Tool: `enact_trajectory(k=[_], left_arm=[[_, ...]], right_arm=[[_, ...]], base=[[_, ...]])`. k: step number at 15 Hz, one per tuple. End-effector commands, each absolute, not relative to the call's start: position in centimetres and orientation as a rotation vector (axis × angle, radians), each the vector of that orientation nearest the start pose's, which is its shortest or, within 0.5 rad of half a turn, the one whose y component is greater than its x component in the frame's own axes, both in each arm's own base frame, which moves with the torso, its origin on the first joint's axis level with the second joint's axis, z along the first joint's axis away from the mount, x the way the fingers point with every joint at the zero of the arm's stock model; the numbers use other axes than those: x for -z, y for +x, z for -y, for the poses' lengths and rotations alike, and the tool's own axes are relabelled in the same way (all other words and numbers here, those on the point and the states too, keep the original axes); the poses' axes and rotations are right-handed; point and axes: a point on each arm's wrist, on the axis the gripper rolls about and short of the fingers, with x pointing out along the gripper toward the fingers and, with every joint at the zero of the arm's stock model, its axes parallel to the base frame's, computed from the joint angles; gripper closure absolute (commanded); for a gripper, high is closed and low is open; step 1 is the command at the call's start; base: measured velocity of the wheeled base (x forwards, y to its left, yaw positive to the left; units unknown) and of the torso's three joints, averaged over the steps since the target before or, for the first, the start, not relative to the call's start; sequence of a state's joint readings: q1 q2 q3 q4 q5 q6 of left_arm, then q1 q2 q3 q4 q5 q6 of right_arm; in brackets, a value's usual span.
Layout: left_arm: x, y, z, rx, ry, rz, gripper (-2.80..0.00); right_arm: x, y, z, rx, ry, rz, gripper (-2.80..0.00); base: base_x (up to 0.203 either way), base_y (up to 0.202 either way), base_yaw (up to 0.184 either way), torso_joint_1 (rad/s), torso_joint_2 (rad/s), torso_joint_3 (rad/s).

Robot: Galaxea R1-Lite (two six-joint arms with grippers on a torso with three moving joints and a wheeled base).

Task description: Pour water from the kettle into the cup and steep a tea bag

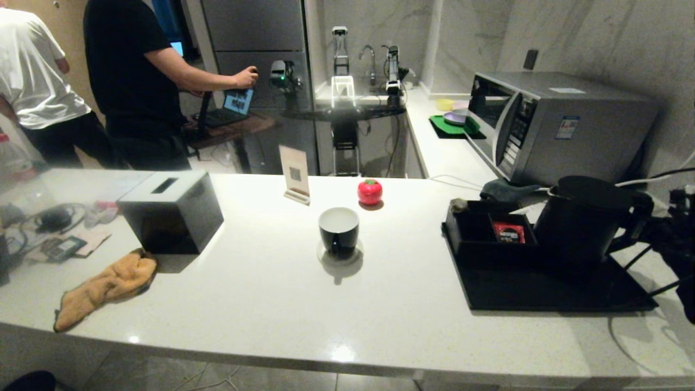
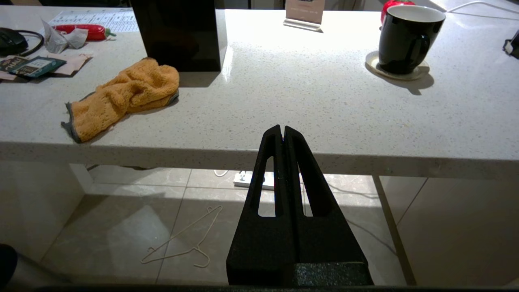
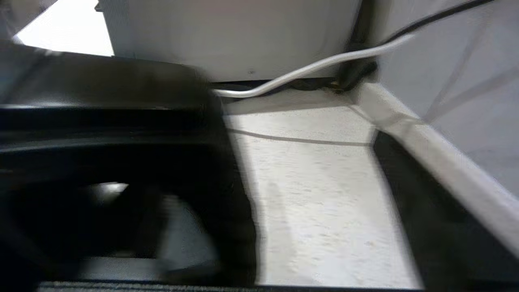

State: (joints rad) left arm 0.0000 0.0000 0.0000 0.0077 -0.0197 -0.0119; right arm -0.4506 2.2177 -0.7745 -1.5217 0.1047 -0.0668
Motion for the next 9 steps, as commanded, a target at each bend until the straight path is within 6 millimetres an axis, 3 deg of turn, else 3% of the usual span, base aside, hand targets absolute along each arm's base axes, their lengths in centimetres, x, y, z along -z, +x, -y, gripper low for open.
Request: enact_trajectory(k=[1, 9], left_arm=[[-7.47, -2.28, 0.04, 0.02, -0.012, -0.008, 0.0], [-7.47, -2.28, 0.04, 0.02, -0.012, -0.008, 0.0]], right_arm=[[-8.81, 34.29, 16.28, 0.347, -0.099, 0.102, 0.0], [-8.76, 34.19, 16.23, 0.347, -0.1, 0.099, 0.0]], base=[[0.0, 0.0, 0.0, 0.0, 0.0, 0.0], [0.0, 0.0, 0.0, 0.0, 0.0, 0.0]])
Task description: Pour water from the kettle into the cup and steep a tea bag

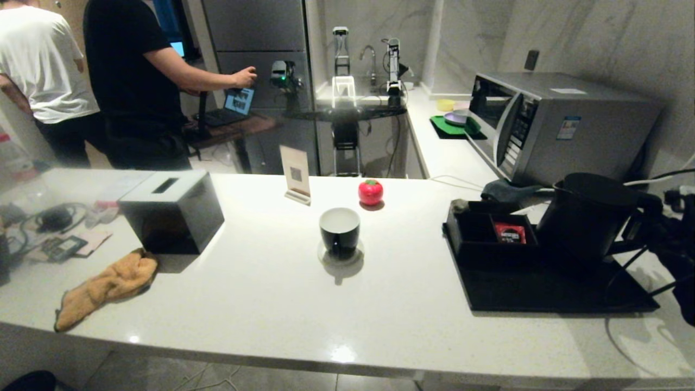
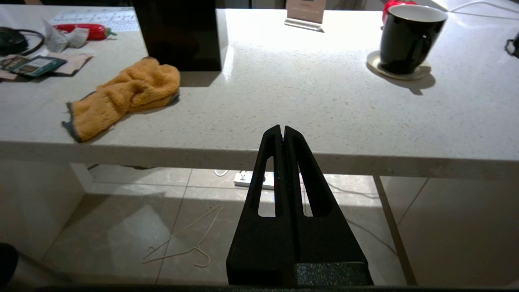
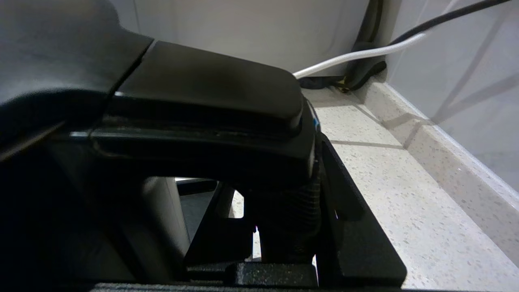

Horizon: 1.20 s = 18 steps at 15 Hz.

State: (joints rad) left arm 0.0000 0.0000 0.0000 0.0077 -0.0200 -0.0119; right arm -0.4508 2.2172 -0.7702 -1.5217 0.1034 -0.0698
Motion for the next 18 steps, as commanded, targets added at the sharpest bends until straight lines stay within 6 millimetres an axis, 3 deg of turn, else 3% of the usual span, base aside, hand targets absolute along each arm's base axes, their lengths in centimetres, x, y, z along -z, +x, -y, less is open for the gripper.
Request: enact_trajectory(k=[1, 8, 18], left_arm=[[-7.5, -2.3, 0.0, 0.02, -0.012, -0.008, 0.0], [-7.5, -2.3, 0.0, 0.02, -0.012, -0.009, 0.0], [-7.5, -2.3, 0.0, 0.02, -0.012, -0.009, 0.0]], right_arm=[[-8.8, 34.2, 16.2, 0.348, -0.1, 0.101, 0.0], [-9.4, 34.1, 16.0, 0.343, -0.104, 0.121, 0.0], [-12.4, 33.1, 15.6, 0.344, -0.114, 0.189, 0.0]], base=[[0.0, 0.0, 0.0, 0.0, 0.0, 0.0], [0.0, 0.0, 0.0, 0.0, 0.0, 0.0], [0.0, 0.0, 0.0, 0.0, 0.0, 0.0]])
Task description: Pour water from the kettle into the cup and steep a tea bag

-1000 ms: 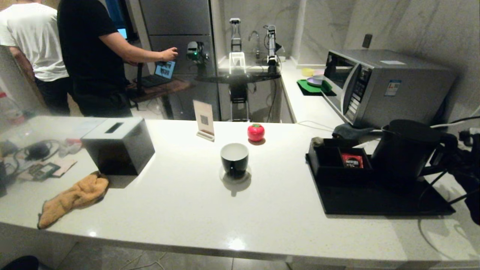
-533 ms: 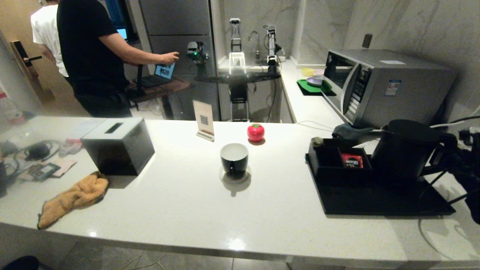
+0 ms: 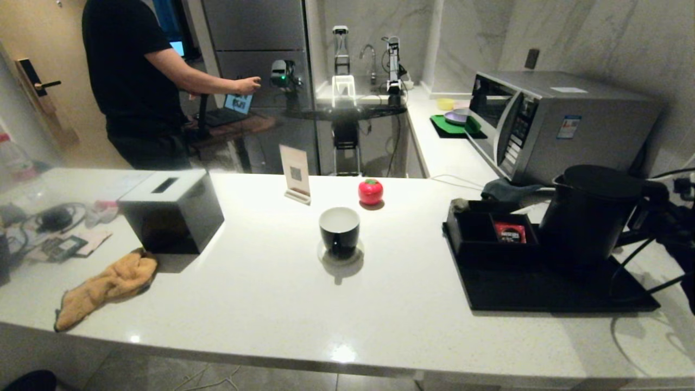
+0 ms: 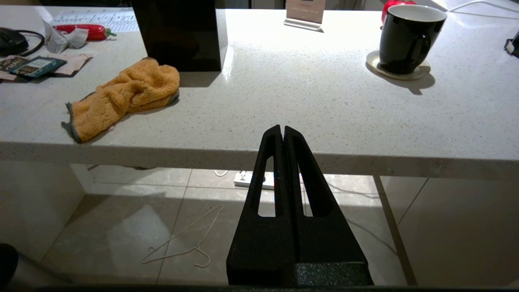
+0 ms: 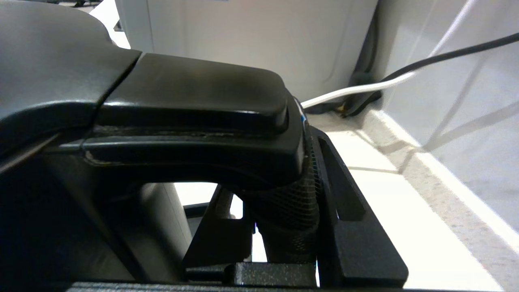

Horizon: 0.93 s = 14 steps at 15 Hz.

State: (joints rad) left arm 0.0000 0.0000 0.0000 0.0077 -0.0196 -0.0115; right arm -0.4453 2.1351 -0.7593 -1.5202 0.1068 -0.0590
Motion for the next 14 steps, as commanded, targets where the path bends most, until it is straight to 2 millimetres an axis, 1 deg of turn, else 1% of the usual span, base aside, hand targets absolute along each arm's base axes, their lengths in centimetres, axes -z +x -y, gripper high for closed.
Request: enact_trajectory(k=[1, 10, 14], left_arm=[[-7.5, -2.3, 0.0, 0.02, -0.012, -0.008, 0.0], [-7.5, -2.3, 0.0, 0.02, -0.012, -0.008, 0.0], [-7.5, -2.3, 0.0, 0.02, -0.012, -0.008, 0.0]], right_arm=[[-12.6, 32.9, 15.5, 0.344, -0.114, 0.19, 0.0], [-15.0, 30.9, 14.5, 0.345, -0.109, 0.184, 0.0], [-16.6, 29.9, 14.0, 0.342, -0.106, 0.178, 0.0]], base=[[0.0, 0.0, 0.0, 0.0, 0.0, 0.0], [0.0, 0.0, 0.0, 0.0, 0.0, 0.0], [0.0, 0.0, 0.0, 0.0, 0.0, 0.0]])
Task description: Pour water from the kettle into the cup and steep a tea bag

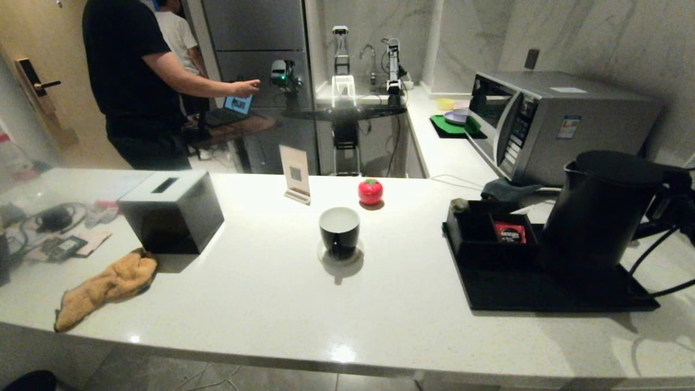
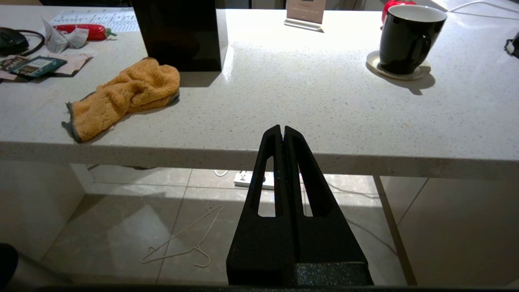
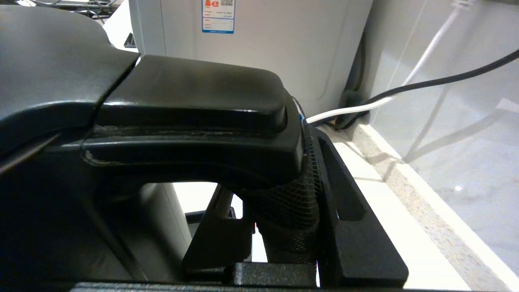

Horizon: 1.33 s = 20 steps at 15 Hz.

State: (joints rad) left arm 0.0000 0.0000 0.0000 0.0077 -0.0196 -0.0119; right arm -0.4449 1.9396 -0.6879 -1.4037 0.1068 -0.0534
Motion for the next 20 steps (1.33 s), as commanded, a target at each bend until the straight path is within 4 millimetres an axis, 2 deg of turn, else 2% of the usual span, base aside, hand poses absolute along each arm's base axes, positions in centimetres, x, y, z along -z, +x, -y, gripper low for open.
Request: enact_trajectory(k=[1, 4, 7, 14, 20], left_arm=[[-7.5, -2.3, 0.0, 0.02, -0.012, -0.008, 0.0], [-7.5, -2.3, 0.0, 0.02, -0.012, -0.008, 0.0], [-7.5, -2.3, 0.0, 0.02, -0.012, -0.008, 0.0], [-7.5, -2.3, 0.0, 0.02, -0.012, -0.008, 0.0], [-7.5, -2.3, 0.0, 0.02, -0.012, -0.008, 0.0]], right_arm=[[-16.9, 29.6, 13.8, 0.341, -0.106, 0.178, 0.0], [-18.1, 28.7, 12.9, 0.326, -0.107, 0.175, 0.0], [-19.0, 28.1, 11.1, 0.28, -0.1, 0.165, 0.0], [-19.9, 26.8, 6.5, 0.155, -0.092, 0.101, 0.0], [-20.2, 26.8, 2.3, 0.091, -0.101, 0.051, 0.0]], base=[[0.0, 0.0, 0.0, 0.0, 0.0, 0.0], [0.0, 0.0, 0.0, 0.0, 0.0, 0.0], [0.0, 0.0, 0.0, 0.0, 0.0, 0.0], [0.0, 0.0, 0.0, 0.0, 0.0, 0.0], [0.0, 0.0, 0.0, 0.0, 0.0, 0.0]])
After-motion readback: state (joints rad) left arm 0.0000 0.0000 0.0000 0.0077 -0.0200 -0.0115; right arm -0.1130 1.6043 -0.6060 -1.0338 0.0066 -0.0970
